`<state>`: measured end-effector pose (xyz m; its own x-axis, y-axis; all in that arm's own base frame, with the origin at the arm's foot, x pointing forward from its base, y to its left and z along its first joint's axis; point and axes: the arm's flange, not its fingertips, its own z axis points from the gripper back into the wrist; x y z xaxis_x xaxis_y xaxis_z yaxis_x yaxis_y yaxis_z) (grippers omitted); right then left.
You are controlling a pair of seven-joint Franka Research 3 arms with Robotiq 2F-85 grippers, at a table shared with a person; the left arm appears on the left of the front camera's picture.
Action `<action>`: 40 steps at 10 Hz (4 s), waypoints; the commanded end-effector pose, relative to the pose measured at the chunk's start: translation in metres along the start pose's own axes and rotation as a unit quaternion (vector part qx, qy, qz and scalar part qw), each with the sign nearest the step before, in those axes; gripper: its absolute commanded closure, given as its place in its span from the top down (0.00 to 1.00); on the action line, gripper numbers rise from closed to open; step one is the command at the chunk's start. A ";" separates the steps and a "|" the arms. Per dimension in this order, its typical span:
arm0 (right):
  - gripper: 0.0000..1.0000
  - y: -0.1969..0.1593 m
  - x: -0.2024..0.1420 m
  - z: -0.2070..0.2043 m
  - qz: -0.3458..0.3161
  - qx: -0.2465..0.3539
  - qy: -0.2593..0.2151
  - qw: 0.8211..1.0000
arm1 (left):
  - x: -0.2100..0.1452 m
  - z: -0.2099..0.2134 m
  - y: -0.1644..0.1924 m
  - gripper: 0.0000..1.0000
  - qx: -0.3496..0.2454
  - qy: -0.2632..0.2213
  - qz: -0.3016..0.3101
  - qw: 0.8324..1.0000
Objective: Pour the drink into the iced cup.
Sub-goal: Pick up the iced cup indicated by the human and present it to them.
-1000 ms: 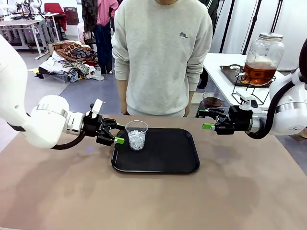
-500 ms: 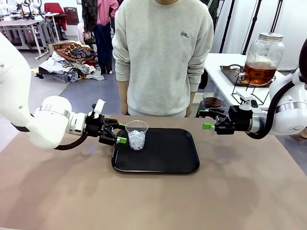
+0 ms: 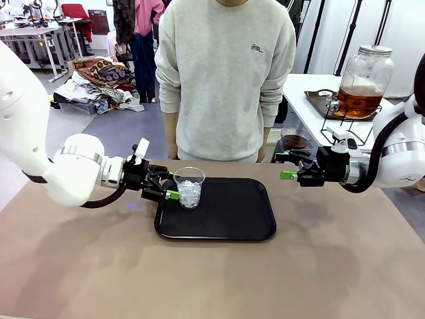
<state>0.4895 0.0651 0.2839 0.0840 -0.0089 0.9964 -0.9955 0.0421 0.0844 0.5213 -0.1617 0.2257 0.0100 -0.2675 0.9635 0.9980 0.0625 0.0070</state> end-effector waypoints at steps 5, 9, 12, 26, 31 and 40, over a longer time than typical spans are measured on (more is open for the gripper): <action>1.00 -0.001 0.002 0.000 0.002 -0.001 0.000 1.000 | 0.001 -0.018 0.001 1.00 -0.017 -0.008 0.012 1.000; 1.00 -0.001 0.002 0.000 0.002 -0.001 0.000 1.000 | -0.002 -0.027 -0.002 1.00 -0.011 -0.016 0.033 0.999; 1.00 -0.001 0.002 0.000 0.002 -0.001 0.000 1.000 | -0.002 -0.037 -0.003 1.00 -0.010 -0.030 0.038 0.999; 1.00 -0.001 0.002 0.000 0.002 -0.001 0.000 1.000 | 0.003 -0.054 -0.007 0.60 0.001 -0.062 0.042 0.997; 1.00 -0.001 0.002 0.000 0.002 -0.001 0.000 1.000 | 0.043 -0.045 -0.014 0.60 0.014 -0.067 0.039 0.997; 1.00 -0.001 0.002 0.000 0.002 -0.001 0.000 1.000 | 0.123 -0.045 0.017 0.60 0.006 -0.051 0.040 0.998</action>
<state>0.4895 0.0651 0.2838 0.0841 -0.0089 0.9964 -0.9955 0.0422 0.0845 0.5425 -0.2386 0.3282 0.0680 -0.1435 0.9873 0.9932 0.1038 -0.0533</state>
